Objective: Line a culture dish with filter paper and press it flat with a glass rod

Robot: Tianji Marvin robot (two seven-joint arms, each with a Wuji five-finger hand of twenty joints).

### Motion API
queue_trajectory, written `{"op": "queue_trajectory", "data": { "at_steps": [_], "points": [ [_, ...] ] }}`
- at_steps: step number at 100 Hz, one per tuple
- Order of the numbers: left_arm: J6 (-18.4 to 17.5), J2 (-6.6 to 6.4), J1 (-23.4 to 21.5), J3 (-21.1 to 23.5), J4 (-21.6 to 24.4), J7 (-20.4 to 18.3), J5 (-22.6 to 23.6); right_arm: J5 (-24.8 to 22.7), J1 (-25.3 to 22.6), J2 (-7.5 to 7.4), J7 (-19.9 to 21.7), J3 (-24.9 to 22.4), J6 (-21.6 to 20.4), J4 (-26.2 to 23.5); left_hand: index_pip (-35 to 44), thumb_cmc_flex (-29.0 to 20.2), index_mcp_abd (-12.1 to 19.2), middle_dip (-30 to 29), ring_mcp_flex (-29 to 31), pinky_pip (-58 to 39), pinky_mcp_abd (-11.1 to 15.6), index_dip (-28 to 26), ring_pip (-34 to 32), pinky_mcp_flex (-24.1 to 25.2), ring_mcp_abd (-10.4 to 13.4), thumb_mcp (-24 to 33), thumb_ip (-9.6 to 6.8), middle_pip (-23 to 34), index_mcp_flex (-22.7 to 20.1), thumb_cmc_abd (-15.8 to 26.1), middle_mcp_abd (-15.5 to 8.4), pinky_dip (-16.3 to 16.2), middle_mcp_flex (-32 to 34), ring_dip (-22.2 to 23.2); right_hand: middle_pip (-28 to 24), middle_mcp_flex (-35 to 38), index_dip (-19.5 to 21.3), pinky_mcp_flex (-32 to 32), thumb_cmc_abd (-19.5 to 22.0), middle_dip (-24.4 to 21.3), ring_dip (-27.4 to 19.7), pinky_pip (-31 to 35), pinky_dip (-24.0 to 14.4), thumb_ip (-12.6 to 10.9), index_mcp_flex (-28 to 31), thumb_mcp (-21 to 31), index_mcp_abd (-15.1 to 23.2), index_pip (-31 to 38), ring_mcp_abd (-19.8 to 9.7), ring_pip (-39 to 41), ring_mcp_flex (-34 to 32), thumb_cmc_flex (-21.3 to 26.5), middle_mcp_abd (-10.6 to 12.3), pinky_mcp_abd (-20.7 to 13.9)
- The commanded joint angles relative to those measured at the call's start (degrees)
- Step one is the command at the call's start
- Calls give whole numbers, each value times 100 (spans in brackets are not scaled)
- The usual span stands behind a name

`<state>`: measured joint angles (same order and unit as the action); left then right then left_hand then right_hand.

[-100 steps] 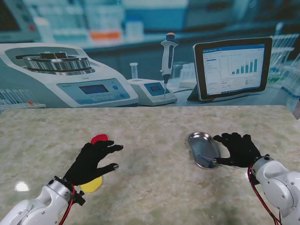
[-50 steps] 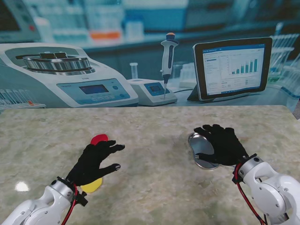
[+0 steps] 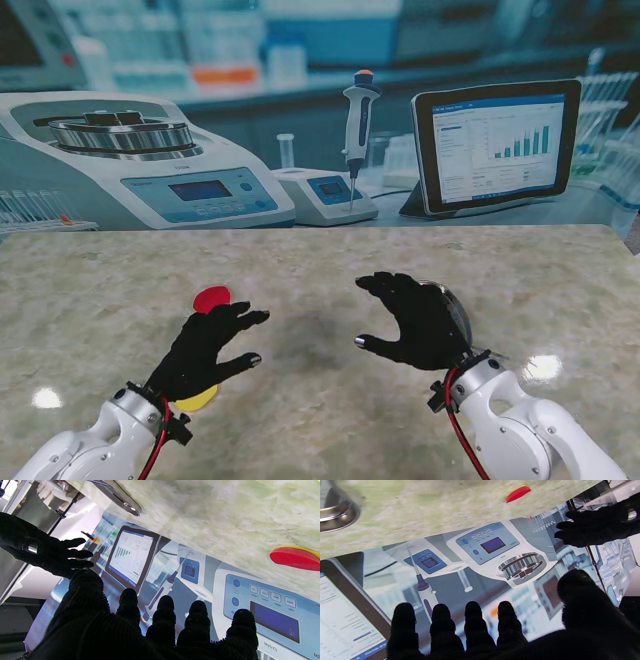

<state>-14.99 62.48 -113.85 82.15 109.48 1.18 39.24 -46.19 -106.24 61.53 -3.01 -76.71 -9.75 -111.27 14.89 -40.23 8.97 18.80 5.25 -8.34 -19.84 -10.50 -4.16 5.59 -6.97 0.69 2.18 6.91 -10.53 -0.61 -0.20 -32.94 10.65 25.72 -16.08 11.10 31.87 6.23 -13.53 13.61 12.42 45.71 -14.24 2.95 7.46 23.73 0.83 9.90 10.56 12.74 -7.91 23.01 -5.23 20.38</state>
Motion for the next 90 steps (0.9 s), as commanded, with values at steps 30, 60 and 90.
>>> {"op": "queue_trajectory", "data": {
  "at_steps": [30, 60, 90],
  "points": [
    [122, 32, -149, -105, 111, 44, -117, 428, 81, 177, -396, 746, 98, 136, -696, 75, -238, -108, -336, 443, 236, 379, 118, -27, 253, -127, -216, -395, 144, 263, -283, 552, -303, -160, 134, -158, 37, 172, 252, 22, 2, -221, -39, -151, -159, -161, 150, 30, -300, -240, 243, 304, 129, -243],
    [295, 79, -251, -236, 172, 221, -284, 655, 113, 235, -660, 1048, 40, 377, -737, 63, -164, -114, -326, 505, 302, 397, 176, -51, 300, -128, -215, -531, 148, 278, -294, 726, -364, -304, 294, -174, 9, 181, 395, -10, -9, -350, -88, -209, -193, -214, 295, -87, -381, -333, 255, 505, 220, -315],
    [579, 190, -454, -413, 175, 719, -499, 949, 98, 269, -751, 1192, -215, 648, -1133, 38, -254, -656, -315, 862, 734, 601, 421, -186, 572, -134, -209, -721, 141, 321, -346, 1703, -396, -1222, 822, -180, -9, 163, 523, -190, -89, -767, -244, -201, 12, -381, 754, -1069, -513, -636, 293, 285, 606, -485]
  ]
}}
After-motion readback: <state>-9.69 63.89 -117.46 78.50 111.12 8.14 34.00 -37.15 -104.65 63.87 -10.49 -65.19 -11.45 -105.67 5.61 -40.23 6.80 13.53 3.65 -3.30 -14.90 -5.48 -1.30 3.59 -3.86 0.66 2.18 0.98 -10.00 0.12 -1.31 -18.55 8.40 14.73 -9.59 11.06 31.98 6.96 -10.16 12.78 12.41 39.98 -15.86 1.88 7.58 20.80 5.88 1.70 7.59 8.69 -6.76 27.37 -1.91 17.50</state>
